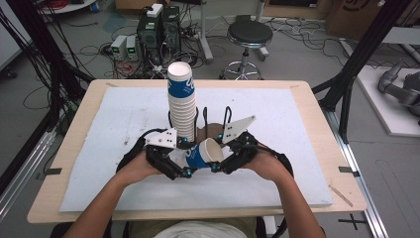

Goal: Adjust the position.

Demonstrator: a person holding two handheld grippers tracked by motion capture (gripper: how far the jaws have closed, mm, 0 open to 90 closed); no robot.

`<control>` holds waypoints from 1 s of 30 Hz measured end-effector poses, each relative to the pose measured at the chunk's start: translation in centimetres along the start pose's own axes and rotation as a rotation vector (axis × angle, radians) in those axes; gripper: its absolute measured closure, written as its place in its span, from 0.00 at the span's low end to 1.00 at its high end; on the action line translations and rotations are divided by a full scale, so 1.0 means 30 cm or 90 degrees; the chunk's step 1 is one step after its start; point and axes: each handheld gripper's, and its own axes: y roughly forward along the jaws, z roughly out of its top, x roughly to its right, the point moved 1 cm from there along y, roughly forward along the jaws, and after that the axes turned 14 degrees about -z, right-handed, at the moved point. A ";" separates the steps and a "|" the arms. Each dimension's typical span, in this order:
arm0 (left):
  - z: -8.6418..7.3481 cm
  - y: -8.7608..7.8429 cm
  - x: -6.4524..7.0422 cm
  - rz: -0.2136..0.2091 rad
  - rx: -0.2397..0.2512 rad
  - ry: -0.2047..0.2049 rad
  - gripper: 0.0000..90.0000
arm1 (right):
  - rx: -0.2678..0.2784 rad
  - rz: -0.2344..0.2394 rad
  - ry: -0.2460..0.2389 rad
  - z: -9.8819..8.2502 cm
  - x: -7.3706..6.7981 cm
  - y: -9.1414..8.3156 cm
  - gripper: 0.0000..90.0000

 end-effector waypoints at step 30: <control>-0.003 -0.049 -0.022 -0.033 0.236 -0.029 0.33 | 0.268 0.055 0.189 -0.040 0.065 -0.045 0.17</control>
